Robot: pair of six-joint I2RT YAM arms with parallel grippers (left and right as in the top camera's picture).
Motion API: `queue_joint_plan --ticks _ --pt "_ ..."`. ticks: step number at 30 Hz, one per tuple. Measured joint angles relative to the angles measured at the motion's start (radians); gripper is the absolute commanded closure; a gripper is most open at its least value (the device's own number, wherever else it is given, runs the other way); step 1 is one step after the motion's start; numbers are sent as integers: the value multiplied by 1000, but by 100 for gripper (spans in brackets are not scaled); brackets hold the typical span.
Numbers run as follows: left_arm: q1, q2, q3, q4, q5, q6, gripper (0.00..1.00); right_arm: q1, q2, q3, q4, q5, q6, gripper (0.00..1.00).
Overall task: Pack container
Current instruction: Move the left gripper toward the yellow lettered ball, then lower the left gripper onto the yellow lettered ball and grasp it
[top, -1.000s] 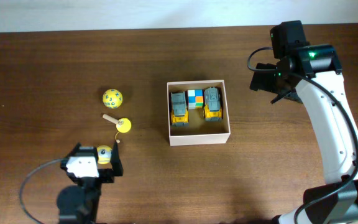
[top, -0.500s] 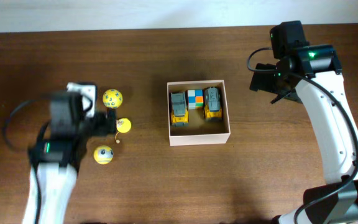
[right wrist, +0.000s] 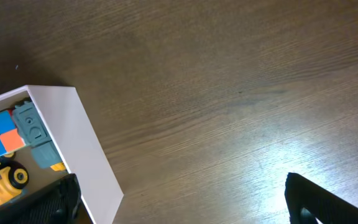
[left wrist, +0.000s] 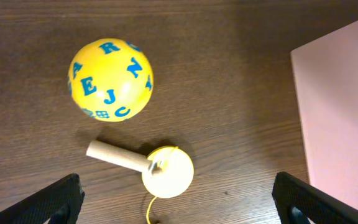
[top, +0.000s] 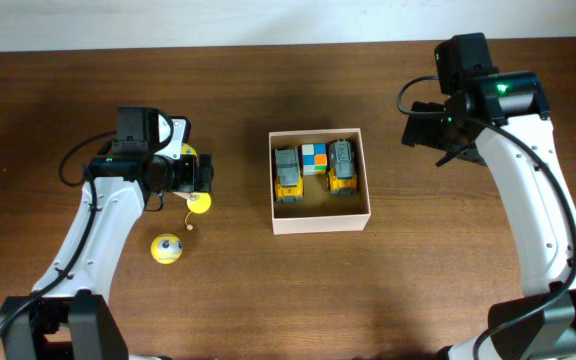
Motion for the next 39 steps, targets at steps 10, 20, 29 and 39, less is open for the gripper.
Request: queue_joint_plan --ticks 10,20,29,39 --pt "0 0 2 89 5 11 1 0 0 0 0 0 0 1" --pt "0 35 8 257 -147 95 1 0 0 0 0 0 0 1" --pt "0 211 10 311 -165 117 1 0 0 0 0 0 0 1" --pt "0 272 10 381 -176 105 1 0 0 0 0 0 0 1"
